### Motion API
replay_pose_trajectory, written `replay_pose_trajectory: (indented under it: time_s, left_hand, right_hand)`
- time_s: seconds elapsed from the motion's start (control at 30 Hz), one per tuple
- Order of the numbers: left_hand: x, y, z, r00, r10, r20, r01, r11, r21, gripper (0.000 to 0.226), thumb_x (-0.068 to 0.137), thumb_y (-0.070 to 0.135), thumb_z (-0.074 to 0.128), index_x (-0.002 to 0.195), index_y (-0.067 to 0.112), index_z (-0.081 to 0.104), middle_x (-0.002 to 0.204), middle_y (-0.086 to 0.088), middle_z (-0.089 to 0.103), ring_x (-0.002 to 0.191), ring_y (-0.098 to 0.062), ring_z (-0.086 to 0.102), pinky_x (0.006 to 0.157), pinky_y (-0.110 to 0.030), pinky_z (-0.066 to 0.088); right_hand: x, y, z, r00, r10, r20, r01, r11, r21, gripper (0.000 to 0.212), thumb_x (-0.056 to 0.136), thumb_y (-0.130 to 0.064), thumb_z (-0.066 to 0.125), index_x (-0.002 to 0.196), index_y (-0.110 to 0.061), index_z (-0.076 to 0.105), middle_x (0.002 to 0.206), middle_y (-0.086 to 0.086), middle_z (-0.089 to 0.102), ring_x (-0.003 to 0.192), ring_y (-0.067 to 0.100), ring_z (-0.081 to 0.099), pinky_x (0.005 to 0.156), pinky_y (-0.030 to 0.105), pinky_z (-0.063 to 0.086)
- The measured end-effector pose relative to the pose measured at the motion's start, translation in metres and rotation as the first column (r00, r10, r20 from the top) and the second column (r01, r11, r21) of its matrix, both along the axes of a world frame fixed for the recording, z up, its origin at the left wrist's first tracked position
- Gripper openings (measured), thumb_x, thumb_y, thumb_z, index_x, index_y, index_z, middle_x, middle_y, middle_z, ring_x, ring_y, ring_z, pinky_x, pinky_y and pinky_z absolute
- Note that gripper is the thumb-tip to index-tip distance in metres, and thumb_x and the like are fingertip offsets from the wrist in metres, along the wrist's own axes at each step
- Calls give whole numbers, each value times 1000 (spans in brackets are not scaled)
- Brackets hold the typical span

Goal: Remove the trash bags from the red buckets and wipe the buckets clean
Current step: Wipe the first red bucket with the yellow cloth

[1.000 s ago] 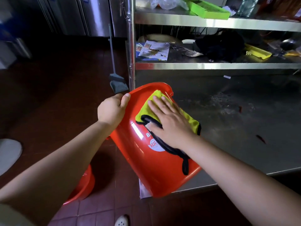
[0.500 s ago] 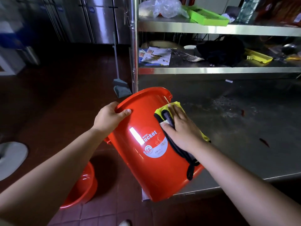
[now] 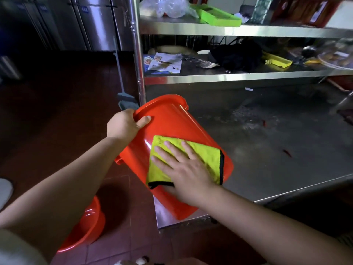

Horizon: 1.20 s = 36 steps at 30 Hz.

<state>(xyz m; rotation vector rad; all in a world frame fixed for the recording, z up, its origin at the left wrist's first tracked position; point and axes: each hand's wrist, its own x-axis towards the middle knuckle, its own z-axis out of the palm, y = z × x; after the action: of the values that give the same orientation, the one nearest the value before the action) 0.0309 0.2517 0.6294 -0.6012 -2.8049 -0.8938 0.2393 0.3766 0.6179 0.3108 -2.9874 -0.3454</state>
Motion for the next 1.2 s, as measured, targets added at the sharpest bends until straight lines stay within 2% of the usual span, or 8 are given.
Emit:
replay_pose_trajectory:
  time_s: [0.17, 0.37, 0.47, 0.57, 0.67, 0.8, 1.0, 1.2]
  left_hand:
    - [1, 9, 3, 999, -10, -31, 10, 1000, -8, 50, 78, 68, 52, 78, 18, 50, 70, 2, 54, 71, -24, 53, 61, -34, 40]
    - [7, 5, -4, 998, 22, -62, -21, 1000, 17, 51, 79, 67, 51, 78, 16, 50, 72, -3, 56, 71, -27, 55, 60, -33, 38]
    - [8, 8, 0, 998, 38, -55, -38, 999, 7, 53, 79, 68, 50, 84, 15, 53, 76, -3, 57, 71, -25, 53, 61, -34, 39]
    - [9, 5, -1, 999, 16, -49, -15, 1000, 24, 49, 81, 64, 52, 84, 16, 52, 74, -2, 54, 69, -24, 50, 60, -33, 36]
    - [9, -1, -4, 1000, 4, -30, -3, 998, 55, 44, 82, 60, 54, 81, 17, 50, 68, 4, 49, 68, -23, 49, 61, -32, 35]
    - [9, 4, 1, 1000, -3, -10, 3, 1000, 19, 49, 82, 61, 53, 83, 12, 52, 72, -3, 53, 70, -26, 51, 61, -35, 38]
    - [9, 24, 14, 999, -3, -36, 1, 999, -48, 48, 80, 66, 52, 72, 18, 46, 69, -1, 50, 70, -25, 48, 61, -33, 38]
    - [14, 18, -5, 998, 61, -23, -59, 996, 67, 50, 78, 68, 51, 72, 18, 52, 65, 2, 54, 66, -24, 54, 58, -32, 39]
  right_hand:
    - [-12, 49, 7, 976, -217, -17, 200, 921, -334, 75, 85, -64, 37, 150, -37, 9, 159, -11, 3, 146, 14, -2, 118, 42, 9]
    - [-17, 109, 7, 895, -376, 242, 414, 493, -765, 61, 80, -63, 46, 136, -56, 21, 152, -22, 23, 137, 4, 27, 101, 26, 28]
    - [-14, 111, 4, 880, -404, 249, 425, 435, -794, 51, 85, -59, 45, 132, -55, 27, 145, -21, 36, 128, 11, 42, 88, 27, 31]
    - [-7, 93, 3, 899, -429, 94, 349, 568, -745, 46, 88, -55, 43, 131, -48, 30, 145, -14, 34, 130, 14, 39, 88, 27, 34]
    - [7, 65, -3, 899, -437, 25, 395, 784, -479, 72, 86, -61, 35, 149, -32, 15, 159, -2, 13, 145, 19, 13, 111, 36, 23]
    - [27, 29, -8, 958, -268, -100, 240, 943, -230, 76, 86, -62, 36, 151, -29, 13, 159, 5, 11, 147, 27, 4, 116, 50, 12]
    - [32, 8, -20, 996, 83, -40, -80, 995, 62, 65, 82, -53, 54, 141, -26, 42, 156, 2, 24, 145, 26, 18, 116, 52, 7]
    - [36, 44, -15, 992, -56, -111, 53, 998, -35, 78, 78, -54, 56, 147, -30, 29, 156, -1, 23, 145, 24, 16, 115, 53, 16]
